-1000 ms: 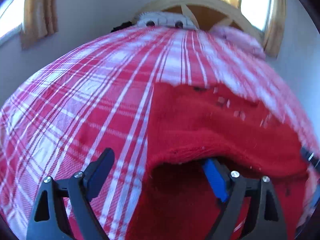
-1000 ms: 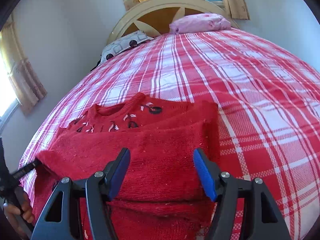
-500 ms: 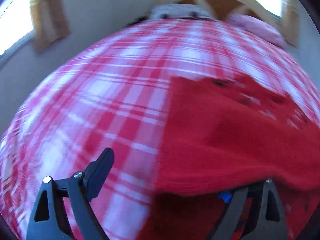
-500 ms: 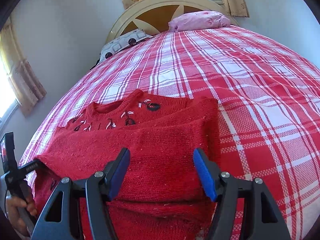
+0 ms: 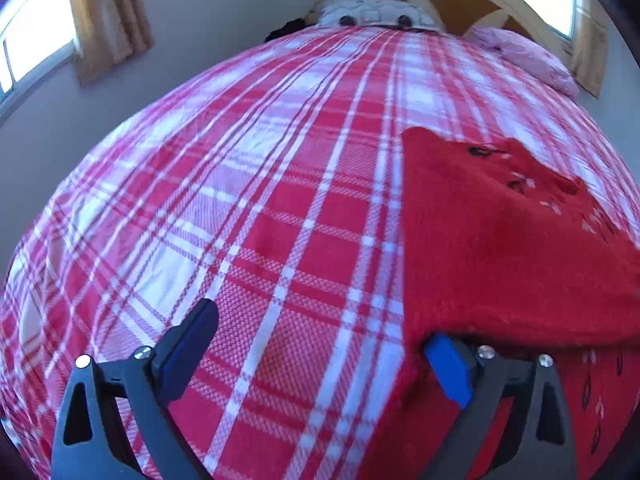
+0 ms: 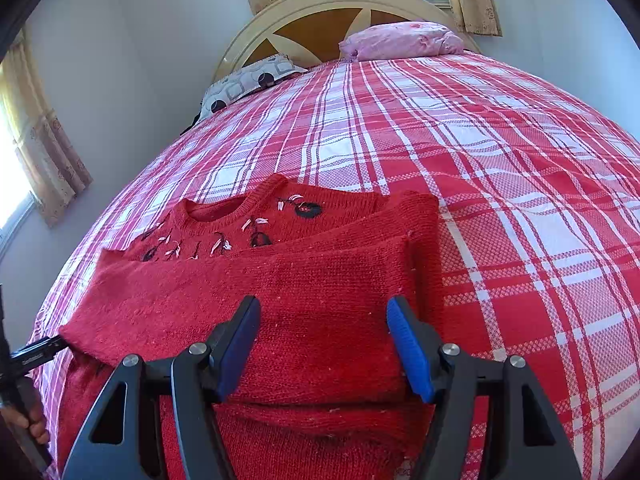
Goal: Fold small clothes
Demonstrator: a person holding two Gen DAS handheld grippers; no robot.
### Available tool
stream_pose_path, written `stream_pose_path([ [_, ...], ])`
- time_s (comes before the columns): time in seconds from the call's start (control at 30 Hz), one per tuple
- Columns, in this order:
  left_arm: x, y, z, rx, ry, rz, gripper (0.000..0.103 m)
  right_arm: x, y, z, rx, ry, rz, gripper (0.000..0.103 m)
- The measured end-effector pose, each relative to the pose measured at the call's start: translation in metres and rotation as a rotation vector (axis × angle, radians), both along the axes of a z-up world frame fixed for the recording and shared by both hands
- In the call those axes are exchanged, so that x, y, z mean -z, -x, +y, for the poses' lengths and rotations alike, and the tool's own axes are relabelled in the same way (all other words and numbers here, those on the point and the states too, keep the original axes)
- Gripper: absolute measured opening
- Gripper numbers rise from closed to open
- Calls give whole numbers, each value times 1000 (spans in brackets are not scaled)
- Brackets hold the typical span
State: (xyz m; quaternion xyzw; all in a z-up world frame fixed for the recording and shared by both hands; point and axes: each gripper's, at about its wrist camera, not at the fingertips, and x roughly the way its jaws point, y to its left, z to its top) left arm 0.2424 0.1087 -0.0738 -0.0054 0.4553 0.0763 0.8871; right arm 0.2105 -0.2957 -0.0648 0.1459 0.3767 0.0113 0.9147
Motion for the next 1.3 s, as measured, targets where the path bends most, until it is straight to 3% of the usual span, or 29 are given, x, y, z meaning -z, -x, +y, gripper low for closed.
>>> stream_pose_path([
  [0.27, -42, 3, -27, 176, 35, -111, 99, 1, 0, 0, -2, -2, 1, 67],
  [0.37, -36, -29, -53, 227, 18, -111, 99, 1, -1, 0, 0, -4, -1, 66],
  [0.43, -16, -50, -72, 242, -55, -62, 97, 1, 0, 0, -1, -3, 0, 66],
  [0.47, 2, -66, -80, 214, -141, -32, 94, 1, 0, 0, -2, -4, -1, 66],
  [0.5, 12, -77, -80, 187, -191, -25, 98, 1, 0, 0, -2, -3, -1, 66],
  [0.53, 18, -84, -76, 173, -180, -48, 103, 1, -1, 0, -2, -2, -1, 66],
  [0.63, 16, -101, -51, 86, -22, -43, 103, 2, -2, 3, -6, 12, 3, 66],
  [0.77, 16, -101, -39, 26, 23, -72, 103, 2, -2, 5, -11, 26, 5, 67],
  [0.83, 12, -91, -29, -49, 40, -69, 103, 2, -2, 5, -9, 23, 7, 67],
  [0.93, 14, -67, 2, -228, 54, -15, 101, 2, -1, 5, -6, 20, 7, 67],
  [0.97, 19, -62, 8, -243, 73, 17, 101, 2, -2, 7, -5, 26, 8, 67],
  [1.03, 23, -54, 15, -212, 136, 37, 96, 0, 0, 7, -2, 42, 5, 66],
  [1.2, -2, -44, -2, -140, 116, -61, 96, -29, 14, 13, -2, 99, -77, 66],
  [1.3, -13, -46, -27, -46, 38, -112, 97, -31, 12, 28, -56, 203, -24, 49],
])
